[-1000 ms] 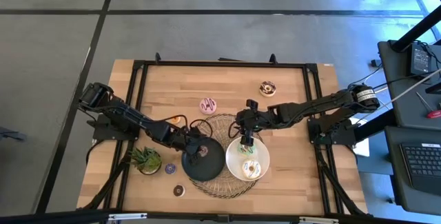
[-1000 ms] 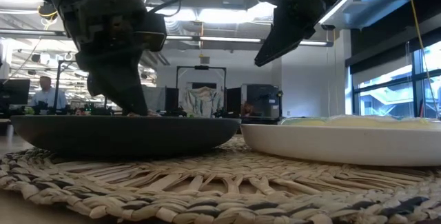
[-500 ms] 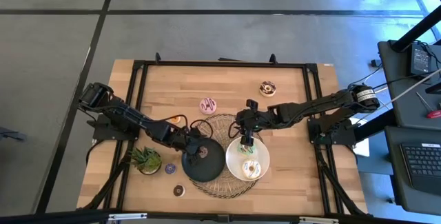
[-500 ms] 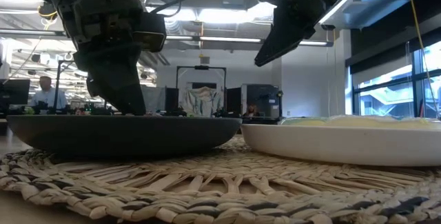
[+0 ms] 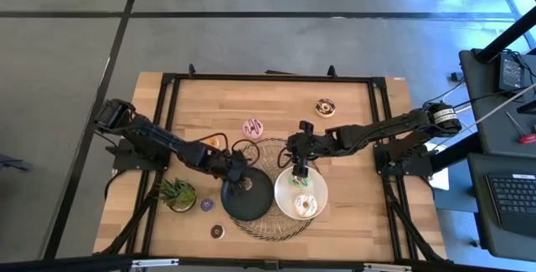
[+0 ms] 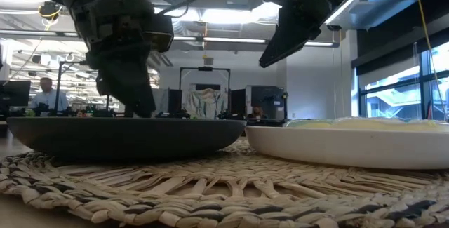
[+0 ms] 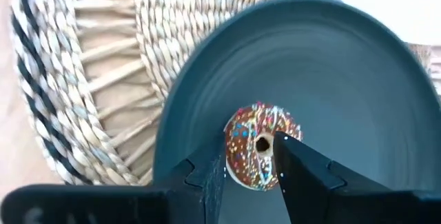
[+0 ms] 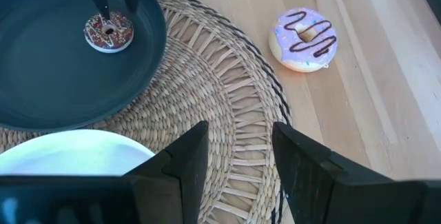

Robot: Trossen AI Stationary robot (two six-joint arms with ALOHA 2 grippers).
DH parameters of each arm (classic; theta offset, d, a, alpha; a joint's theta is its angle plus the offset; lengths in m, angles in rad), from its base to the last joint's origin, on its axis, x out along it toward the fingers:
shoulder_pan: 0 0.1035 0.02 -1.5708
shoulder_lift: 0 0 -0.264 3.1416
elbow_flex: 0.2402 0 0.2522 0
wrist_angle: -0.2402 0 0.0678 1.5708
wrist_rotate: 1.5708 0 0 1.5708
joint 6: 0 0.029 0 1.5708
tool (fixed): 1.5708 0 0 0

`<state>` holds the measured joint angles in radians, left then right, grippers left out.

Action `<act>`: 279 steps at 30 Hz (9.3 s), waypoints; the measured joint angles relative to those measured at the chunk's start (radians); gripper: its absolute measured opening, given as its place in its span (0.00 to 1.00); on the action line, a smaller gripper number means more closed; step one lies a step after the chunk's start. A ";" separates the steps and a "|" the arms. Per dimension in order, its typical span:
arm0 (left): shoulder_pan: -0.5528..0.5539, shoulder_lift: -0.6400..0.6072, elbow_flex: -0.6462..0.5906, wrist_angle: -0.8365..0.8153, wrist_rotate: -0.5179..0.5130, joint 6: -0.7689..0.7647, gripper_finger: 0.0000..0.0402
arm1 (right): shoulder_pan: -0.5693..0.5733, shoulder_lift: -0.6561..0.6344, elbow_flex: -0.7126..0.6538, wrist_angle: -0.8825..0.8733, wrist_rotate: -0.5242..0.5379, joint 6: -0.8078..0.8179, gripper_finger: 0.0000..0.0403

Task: Pick & Place donuts
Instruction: Put the small orange donut on the black plate, then put the small blue donut on the black plate

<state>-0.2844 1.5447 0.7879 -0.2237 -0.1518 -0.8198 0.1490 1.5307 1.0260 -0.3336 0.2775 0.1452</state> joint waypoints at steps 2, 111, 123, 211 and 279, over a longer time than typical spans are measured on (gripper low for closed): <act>0.005 -0.024 0.000 -0.022 0.001 0.012 0.29 | 0.000 0.000 0.000 0.000 0.000 0.000 0.40; 0.063 -0.204 0.039 -0.192 -0.057 0.070 0.01 | 0.084 -0.077 0.000 -0.336 0.238 0.240 0.40; -0.151 0.129 0.310 -0.235 -0.054 0.153 0.01 | 0.083 -0.077 0.000 -0.324 0.306 0.218 0.40; -0.165 0.189 0.451 -0.488 -0.108 0.116 0.36 | 0.083 -0.077 0.000 -0.274 -0.010 0.312 0.40; -0.337 0.161 0.248 -0.635 0.158 0.162 0.28 | 0.083 -0.077 0.000 -0.180 -0.009 0.263 0.40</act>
<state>-0.6212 1.7054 1.0364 -0.8589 0.0065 -0.6583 0.2324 1.4540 1.0256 -0.5133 0.2684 0.4078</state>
